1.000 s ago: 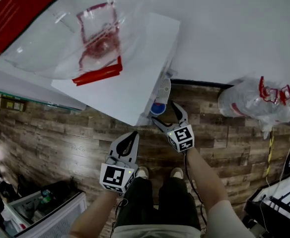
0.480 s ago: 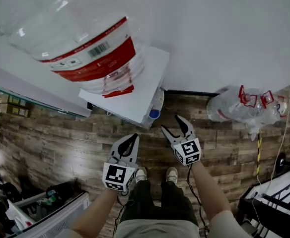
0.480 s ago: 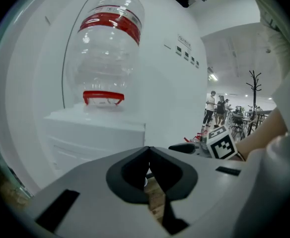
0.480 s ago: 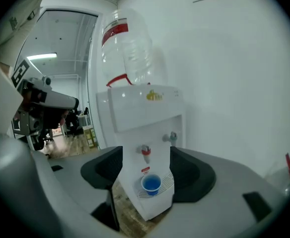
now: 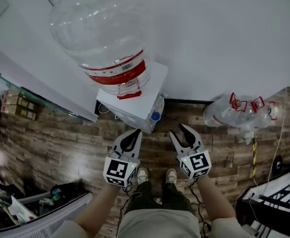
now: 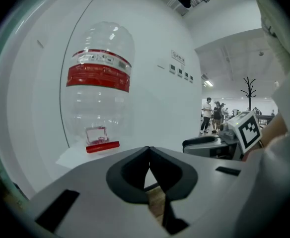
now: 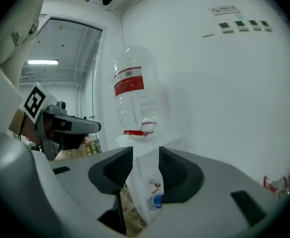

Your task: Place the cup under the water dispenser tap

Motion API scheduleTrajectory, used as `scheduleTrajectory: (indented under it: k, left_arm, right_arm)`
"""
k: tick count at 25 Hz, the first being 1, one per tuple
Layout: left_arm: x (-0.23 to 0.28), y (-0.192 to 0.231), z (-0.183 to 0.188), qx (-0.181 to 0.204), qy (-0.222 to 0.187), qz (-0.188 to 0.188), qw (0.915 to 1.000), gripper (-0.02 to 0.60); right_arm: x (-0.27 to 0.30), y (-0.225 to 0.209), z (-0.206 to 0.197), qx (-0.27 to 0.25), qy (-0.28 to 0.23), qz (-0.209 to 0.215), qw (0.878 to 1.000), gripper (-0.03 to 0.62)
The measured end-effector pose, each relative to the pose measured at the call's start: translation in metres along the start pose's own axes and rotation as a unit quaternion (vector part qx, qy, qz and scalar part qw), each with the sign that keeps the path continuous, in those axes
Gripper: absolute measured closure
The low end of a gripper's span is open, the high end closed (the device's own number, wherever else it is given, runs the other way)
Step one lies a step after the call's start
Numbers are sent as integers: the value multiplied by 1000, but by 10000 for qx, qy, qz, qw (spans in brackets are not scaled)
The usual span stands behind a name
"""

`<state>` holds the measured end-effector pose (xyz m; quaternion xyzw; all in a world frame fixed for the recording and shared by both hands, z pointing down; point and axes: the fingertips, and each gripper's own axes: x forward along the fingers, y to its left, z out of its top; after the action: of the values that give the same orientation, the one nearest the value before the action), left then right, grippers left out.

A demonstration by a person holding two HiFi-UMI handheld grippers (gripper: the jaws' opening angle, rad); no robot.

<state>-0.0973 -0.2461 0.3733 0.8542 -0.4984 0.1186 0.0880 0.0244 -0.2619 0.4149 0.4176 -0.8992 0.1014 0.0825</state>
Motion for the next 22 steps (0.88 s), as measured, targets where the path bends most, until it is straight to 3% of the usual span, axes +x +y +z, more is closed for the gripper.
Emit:
scheduleTrajectory:
  k: [9, 12, 22]
  left_arm:
    - [-35, -23, 66, 281, -221, -262, 9990, 575]
    - [-52, -31, 84, 344, -234, -319, 9986, 575]
    - [-94, -56, 157, 906, -767, -468, 9918, 575]
  right_arm:
    - [-73, 10, 94, -39, -188, -345, 9992, 534]
    - [-96, 11, 111, 30, -20, -552, 9985, 576]
    - [-147, 52, 191, -437, -496, -330, 9973, 586]
